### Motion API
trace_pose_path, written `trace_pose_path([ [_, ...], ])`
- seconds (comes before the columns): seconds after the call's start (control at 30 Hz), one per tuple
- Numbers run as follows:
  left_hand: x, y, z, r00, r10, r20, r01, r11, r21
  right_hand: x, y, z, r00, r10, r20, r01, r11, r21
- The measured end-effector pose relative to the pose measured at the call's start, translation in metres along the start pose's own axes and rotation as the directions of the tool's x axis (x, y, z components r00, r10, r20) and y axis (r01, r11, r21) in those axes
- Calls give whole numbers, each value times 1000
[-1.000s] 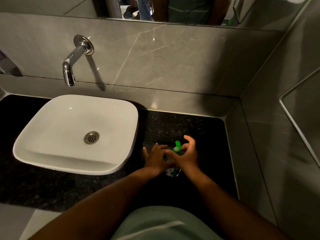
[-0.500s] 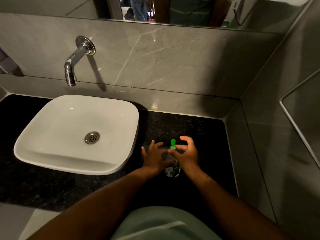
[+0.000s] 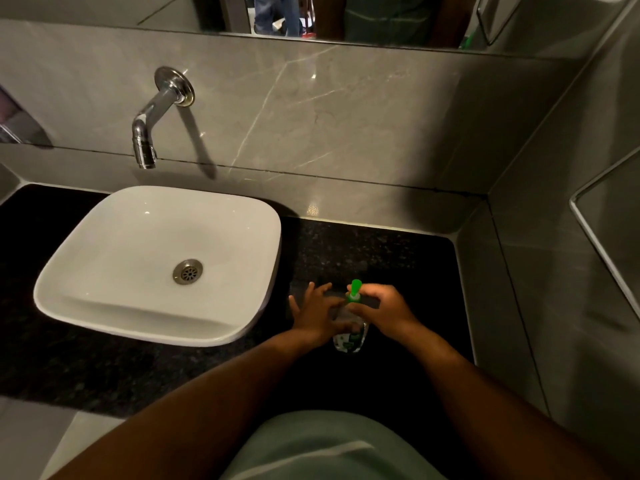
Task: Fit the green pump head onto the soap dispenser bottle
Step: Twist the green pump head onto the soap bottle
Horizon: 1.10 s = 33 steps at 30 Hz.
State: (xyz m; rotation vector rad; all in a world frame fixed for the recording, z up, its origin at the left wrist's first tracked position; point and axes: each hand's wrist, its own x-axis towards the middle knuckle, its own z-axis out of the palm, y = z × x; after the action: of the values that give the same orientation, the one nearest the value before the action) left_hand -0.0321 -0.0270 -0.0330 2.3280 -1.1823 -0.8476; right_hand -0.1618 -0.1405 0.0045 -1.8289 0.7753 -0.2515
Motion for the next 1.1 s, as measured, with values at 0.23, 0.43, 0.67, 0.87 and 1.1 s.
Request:
trace_pose_path([
  [0.23, -1, 6, -2, 998, -55, -31, 56, 998, 31, 2, 3, 8, 997, 23, -80, -19, 999, 49],
  [0.43, -7, 19, -5, 987, -92, -132, 115, 976, 184, -1, 5, 44, 920, 145, -364, -136, 989, 51],
  [0.67, -5, 19, -5, 975, -45, -219, 88, 977, 192, -6, 3, 46, 908, 120, -401, -116, 993, 35],
  [0.87, -8, 5, 4, 965, 23, -263, 5, 995, 104, -25, 4, 42, 947, 74, -313, -41, 993, 110],
  [1.1, -8, -3, 5, 965, 34, -259, -10, 996, 94, -30, -6, 40, 965, 51, -257, -30, 996, 86],
])
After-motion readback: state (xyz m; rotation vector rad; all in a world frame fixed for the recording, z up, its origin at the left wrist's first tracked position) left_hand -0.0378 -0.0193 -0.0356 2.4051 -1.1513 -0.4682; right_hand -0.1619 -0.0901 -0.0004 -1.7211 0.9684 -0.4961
